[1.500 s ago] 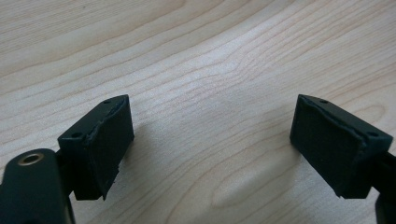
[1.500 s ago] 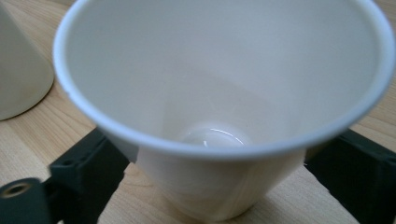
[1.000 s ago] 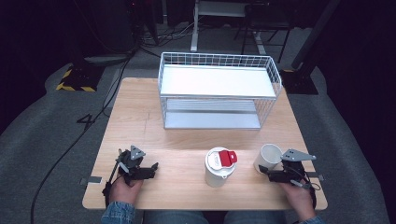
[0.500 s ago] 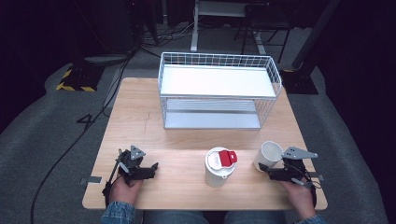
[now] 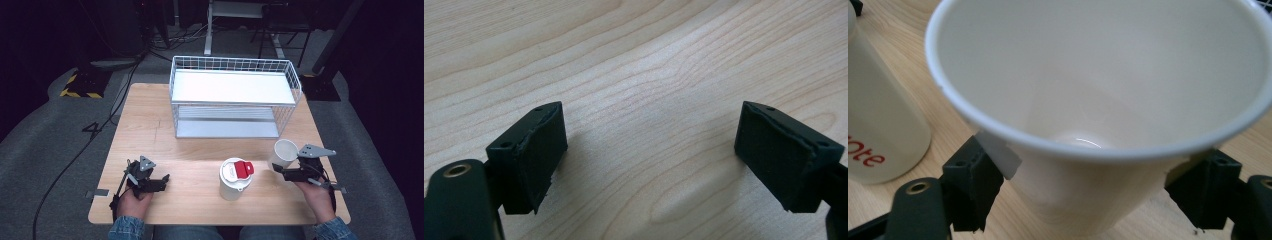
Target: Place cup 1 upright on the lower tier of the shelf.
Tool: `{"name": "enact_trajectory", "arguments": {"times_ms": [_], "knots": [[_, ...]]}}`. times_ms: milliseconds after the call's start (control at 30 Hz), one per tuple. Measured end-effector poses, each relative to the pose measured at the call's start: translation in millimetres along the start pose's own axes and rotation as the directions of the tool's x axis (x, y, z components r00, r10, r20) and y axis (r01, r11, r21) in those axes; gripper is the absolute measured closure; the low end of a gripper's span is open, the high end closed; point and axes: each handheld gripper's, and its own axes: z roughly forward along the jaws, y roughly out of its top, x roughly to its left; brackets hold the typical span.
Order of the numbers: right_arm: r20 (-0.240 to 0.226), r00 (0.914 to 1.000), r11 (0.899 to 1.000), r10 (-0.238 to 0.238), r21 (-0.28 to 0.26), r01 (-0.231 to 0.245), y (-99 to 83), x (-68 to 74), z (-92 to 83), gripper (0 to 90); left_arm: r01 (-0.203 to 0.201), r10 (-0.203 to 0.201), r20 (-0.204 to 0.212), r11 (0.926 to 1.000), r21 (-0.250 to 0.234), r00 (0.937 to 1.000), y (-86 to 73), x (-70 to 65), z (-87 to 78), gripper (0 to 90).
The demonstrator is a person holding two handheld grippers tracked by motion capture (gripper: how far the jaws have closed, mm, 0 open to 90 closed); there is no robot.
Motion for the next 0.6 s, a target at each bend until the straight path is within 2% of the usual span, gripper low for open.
{"name": "enact_trajectory", "arguments": {"times_ms": [133,233,600], "knots": [[-0.007,1.0,1.0,-0.006,-0.003,0.006,9.2,-0.3,5.6,23.5,0.004,-0.004,-0.003,1.0,0.001,1.0,-0.2,-0.5,-0.2,14.1],[-0.009,0.9996,1.0,-0.026,-0.005,0.026,22.6,-0.7,14.0,23.5,0.006,-0.006,-0.006,1.0,0.001,1.0,-0.7,-1.0,-0.7,14.1],[-0.037,0.9989,0.999,-0.029,-0.014,0.028,47.5,-4.0,39.0,23.5,0.005,-0.005,-0.002,1.0,0.003,1.0,-1.3,-1.5,-1.5,14.0]]}}
